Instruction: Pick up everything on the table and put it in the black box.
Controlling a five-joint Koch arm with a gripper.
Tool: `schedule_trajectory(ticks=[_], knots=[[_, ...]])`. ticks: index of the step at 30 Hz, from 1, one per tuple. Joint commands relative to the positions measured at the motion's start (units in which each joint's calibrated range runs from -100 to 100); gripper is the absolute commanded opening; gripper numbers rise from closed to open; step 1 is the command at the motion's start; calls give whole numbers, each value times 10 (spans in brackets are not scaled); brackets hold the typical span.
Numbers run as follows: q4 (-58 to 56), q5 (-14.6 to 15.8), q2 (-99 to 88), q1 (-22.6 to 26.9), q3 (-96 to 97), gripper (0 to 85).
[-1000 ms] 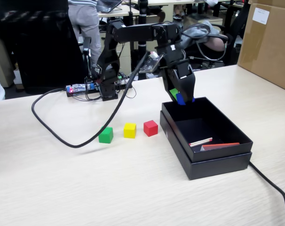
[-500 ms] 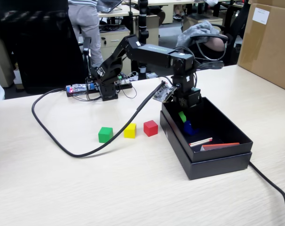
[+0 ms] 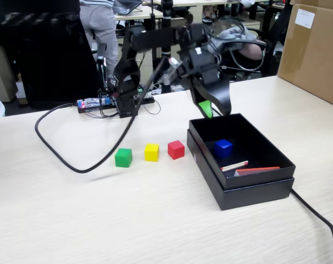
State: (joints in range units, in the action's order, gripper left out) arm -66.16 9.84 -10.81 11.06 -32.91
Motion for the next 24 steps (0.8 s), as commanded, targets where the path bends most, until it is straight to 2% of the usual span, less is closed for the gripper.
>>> schedule_trajectory(ticks=[1, 6, 15, 24], knots=[[5, -3, -123, -22, 43, 420], [5, -25, -213, -63, 188, 493], [5, -34, -249, -134, 314, 503], [5, -45, -190, -165, 402, 517]])
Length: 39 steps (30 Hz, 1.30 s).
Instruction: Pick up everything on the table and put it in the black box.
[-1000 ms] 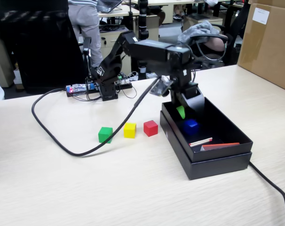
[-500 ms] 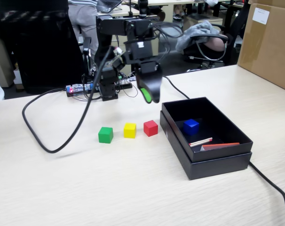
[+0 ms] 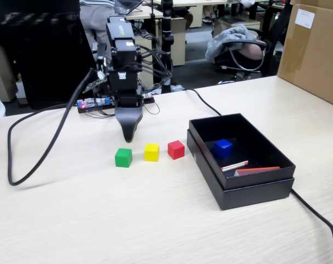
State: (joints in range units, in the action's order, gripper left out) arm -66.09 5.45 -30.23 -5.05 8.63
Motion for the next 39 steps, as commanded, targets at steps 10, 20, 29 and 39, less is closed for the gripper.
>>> schedule_trajectory(ticks=[10, 20, 29, 39], knots=[[35, -3, 120, -23, -35, 517], [63, -9, 216, -31, -65, 501], [63, -19, 250, -27, -84, 342], [86, -41, 260, -27, -90, 35]])
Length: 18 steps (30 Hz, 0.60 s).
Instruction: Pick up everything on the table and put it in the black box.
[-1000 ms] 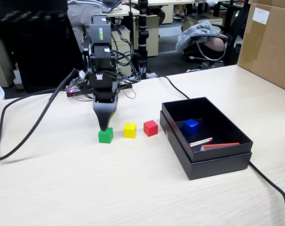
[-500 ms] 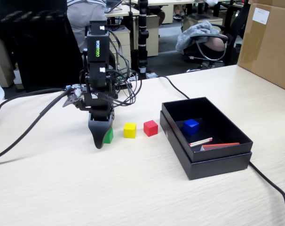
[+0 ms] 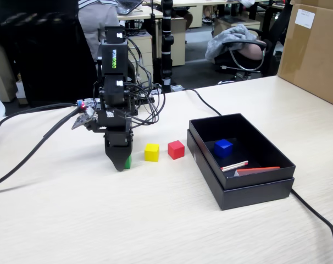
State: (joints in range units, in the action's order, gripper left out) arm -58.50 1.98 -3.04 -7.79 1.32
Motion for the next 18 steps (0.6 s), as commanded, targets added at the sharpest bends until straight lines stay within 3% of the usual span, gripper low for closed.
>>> schedule_trajectory(ticks=[1, 4, 9, 18], knots=[[10, -7, -22, 0, -20, 35], [1, -9, -71, 5, -43, 35], [-18, -9, -227, 62, -152, 36], [-17, -5, -219, 157, -282, 36]])
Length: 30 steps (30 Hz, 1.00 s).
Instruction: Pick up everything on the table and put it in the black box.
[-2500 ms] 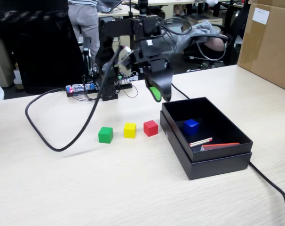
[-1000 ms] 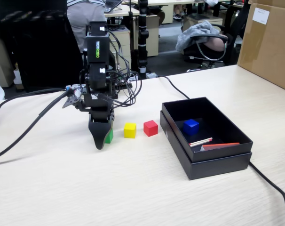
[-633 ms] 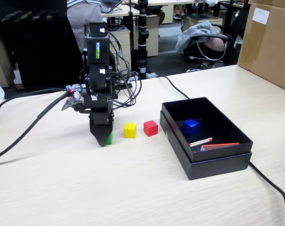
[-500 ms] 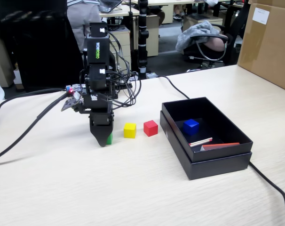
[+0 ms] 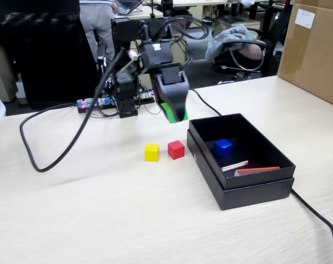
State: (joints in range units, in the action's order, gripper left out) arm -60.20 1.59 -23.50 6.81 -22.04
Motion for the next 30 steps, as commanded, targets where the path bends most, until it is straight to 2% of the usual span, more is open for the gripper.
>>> schedule_trajectory(ticks=[1, 4, 6, 21, 22, 25, 28, 30], knots=[[1, -1, 4, 21, -51, 37], [1, 5, 59, 41, -62, 37], [1, 16, 206, 59, -114, 37], [-33, 32, 337, 69, -134, 45], [-35, 32, 343, 69, -133, 65], [-47, 35, 356, 68, -125, 226], [-58, 38, 361, 68, -124, 266], [-59, 38, 363, 68, -121, 356]])
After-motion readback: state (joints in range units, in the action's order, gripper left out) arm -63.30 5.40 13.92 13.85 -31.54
